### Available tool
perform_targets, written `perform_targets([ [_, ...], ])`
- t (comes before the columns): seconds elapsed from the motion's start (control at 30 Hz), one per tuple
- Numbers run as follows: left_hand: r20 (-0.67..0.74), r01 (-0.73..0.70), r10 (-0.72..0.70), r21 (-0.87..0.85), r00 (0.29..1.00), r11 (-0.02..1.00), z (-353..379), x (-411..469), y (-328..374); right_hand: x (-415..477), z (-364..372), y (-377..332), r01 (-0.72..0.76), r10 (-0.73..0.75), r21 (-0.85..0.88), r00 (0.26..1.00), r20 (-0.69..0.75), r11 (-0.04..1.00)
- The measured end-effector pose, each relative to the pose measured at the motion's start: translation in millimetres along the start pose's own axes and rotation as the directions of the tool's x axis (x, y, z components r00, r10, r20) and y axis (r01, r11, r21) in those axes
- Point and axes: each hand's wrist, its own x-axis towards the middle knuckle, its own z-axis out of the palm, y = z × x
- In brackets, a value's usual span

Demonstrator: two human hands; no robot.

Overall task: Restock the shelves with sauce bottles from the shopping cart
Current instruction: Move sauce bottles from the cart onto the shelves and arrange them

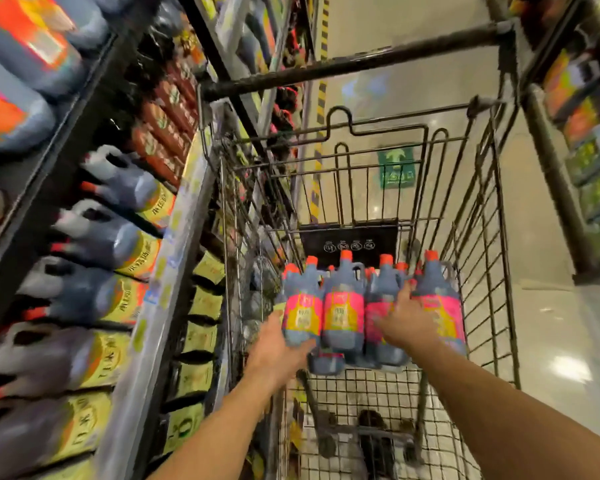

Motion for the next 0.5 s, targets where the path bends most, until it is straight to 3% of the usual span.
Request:
perform_targets([
  [0.5, 0.165, 0.253, -0.24, -0.063, 0.957, 0.965, 35, 104, -17, 46, 17, -3, -0.198, 0.199, -0.168, 0.98, -0.011, 0.966],
])
